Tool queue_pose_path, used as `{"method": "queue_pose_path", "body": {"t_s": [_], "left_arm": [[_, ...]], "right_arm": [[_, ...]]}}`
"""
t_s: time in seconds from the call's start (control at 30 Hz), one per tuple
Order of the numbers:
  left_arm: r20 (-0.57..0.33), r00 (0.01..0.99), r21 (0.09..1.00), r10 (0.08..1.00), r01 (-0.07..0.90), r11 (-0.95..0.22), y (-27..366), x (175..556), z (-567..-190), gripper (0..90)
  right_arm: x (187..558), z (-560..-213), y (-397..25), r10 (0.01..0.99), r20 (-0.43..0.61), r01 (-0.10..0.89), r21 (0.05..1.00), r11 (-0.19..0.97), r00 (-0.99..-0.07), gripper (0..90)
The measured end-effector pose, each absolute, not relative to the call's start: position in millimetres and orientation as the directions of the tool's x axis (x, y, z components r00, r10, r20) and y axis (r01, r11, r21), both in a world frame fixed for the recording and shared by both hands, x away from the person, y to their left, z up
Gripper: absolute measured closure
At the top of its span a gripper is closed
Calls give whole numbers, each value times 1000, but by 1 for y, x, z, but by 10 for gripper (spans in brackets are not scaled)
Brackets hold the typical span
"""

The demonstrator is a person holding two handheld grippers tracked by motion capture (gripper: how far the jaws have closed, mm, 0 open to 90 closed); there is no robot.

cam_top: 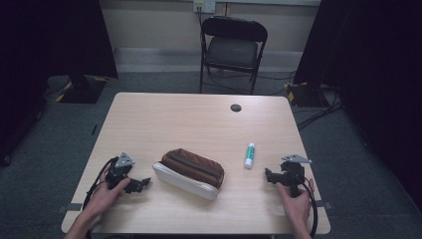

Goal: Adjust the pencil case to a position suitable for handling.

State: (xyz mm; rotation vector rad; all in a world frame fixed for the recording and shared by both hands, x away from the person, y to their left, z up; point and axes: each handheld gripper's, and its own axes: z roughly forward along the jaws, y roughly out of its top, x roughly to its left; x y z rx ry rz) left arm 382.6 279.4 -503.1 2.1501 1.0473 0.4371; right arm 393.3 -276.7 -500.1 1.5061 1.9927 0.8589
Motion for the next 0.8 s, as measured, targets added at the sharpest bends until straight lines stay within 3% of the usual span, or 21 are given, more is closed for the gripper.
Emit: {"method": "queue_pose_path", "body": {"t_s": [0.27, 0.37, 0.43, 0.5, 0.8], "left_arm": [[5, 605, 700, 796, 567, -435, 281, 381, -501, 12], [1, 591, 695, 806, 579, -426, 282, 377, -497, 77], [-9, 585, 701, 811, 582, -412, 282, 375, -497, 185], [-21, 590, 700, 807, 585, -409, 279, 371, -496, 156], [-51, 640, 752, 767, 530, -392, 270, 358, -478, 178]], "right_arm": [[394, -500, -276, 969, -12, 658, 732, 176, -246, 112], [393, -500, -276, 971, -14, 657, 734, 172, -239, 112], [393, -500, -276, 972, -14, 658, 734, 171, -236, 112], [392, -500, -276, 972, -18, 659, 732, 173, -235, 112], [392, -500, -276, 972, -13, 658, 734, 169, -235, 112]]}}
